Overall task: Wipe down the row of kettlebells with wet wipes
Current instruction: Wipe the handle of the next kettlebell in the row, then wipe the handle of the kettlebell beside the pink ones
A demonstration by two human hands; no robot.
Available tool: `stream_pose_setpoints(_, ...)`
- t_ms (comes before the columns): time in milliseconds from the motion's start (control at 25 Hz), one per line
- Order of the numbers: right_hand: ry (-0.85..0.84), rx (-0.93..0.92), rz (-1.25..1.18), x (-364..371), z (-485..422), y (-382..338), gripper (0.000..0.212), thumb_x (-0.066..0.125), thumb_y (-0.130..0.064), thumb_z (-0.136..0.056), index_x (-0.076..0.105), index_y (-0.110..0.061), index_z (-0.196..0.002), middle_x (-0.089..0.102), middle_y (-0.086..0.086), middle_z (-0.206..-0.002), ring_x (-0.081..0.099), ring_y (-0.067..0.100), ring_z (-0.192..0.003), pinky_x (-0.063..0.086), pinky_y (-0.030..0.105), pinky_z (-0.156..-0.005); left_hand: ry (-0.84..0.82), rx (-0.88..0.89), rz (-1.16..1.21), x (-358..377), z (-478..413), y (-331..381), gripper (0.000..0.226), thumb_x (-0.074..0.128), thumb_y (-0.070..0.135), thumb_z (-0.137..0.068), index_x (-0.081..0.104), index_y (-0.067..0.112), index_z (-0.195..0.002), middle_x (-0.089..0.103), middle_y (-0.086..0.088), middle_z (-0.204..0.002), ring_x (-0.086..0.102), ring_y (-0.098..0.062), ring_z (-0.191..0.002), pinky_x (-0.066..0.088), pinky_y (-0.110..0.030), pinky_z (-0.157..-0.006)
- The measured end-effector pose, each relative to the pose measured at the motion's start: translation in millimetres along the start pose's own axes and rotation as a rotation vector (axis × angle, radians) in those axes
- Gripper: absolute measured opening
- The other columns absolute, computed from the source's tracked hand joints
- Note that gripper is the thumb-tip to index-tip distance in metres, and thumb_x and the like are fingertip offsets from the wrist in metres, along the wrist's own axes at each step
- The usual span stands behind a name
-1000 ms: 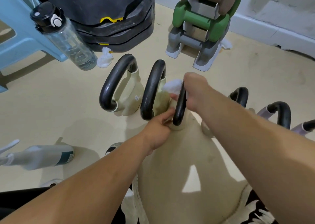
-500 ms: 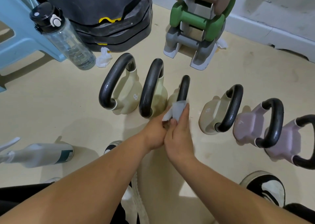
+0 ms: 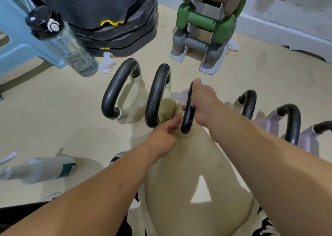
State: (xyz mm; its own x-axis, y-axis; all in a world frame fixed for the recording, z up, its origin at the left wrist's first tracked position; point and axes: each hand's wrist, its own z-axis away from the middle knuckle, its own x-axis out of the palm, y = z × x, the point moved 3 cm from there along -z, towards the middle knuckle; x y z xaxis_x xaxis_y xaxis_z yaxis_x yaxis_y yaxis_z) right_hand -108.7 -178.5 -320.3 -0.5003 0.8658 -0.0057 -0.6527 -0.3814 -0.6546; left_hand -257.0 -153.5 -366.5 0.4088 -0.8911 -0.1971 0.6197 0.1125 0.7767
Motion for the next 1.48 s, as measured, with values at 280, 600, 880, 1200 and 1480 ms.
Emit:
stream_pose_setpoints(280, 0.034, -0.387, 0.703, -1.0, 80.7, 83.1, 0.064, 0.027, -0.028, -0.108, -0.011, -0.026, -0.159, 0.032, 0.006, -0.160, 0.046, 0.026, -0.136, 0.035, 0.032, -0.111, -0.025, 0.088, -0.022, 2.7, 11.7, 14.0, 0.045, 0.051, -0.003, -0.098, 0.064, 0.022, -0.134, 0.072, 0.001, -0.121, 0.064, -0.008, -0.110, 0.050, -0.012, -0.084)
stream_pose_setpoints(600, -0.179, -0.306, 0.600, -53.7, 116.5, 65.5, 0.019, 0.056, -0.021, -0.093, 0.069, -0.015, -0.081, 0.072, 0.013, -0.084, 0.066, 0.025, -0.077, 0.057, 0.041, -0.070, 0.241, -0.061, -0.031, 3.5, 30.5, 25.2, 0.026, 0.050, 0.002, -0.079, 0.067, -0.008, -0.096, 0.046, -0.030, -0.121, 0.063, -0.034, -0.080, 0.055, -0.037, -0.071)
stream_pose_setpoints(880, -0.184, -0.229, 0.071, -107.8, 143.2, -4.8, 0.026, 0.071, -0.022, -0.089, 0.068, -0.006, -0.110, 0.075, 0.018, -0.110, 0.070, 0.026, -0.078, 0.055, 0.035, -0.068, 0.251, -0.344, 0.510, 34.7, 71.1, 56.8, 0.077, 0.034, 0.080, -0.088, 0.049, 0.008, -0.066, 0.050, -0.008, -0.056, 0.046, -0.023, -0.042, 0.047, -0.030, -0.048)
stream_pose_setpoints(1200, -0.224, -0.003, -0.102, -139.9, 128.8, 18.5, 0.052, 0.040, -0.043, -0.103, 0.057, -0.002, -0.130, 0.072, 0.025, -0.117, 0.071, 0.037, -0.104, 0.050, 0.051, -0.103, -0.263, -0.341, 1.002, 99.8, 70.9, 90.8, 0.077, 0.069, 0.066, -0.084, 0.066, 0.003, -0.128, 0.070, -0.009, -0.117, 0.069, -0.027, -0.109, 0.052, -0.047, -0.100)
stream_pose_setpoints(1480, 0.151, -0.154, 0.163, -188.6, 99.4, 4.7, 0.029, 0.042, -0.029, -0.102, 0.062, -0.008, -0.108, 0.068, 0.014, -0.079, 0.062, 0.028, -0.062, 0.050, 0.027, -0.053, 0.064, -0.193, 0.765, 94.9, 39.6, 133.4, 0.012, 0.049, 0.020, -0.107, 0.060, 0.022, -0.111, 0.071, -0.009, -0.100, 0.070, -0.034, -0.109, 0.054, -0.052, -0.101)
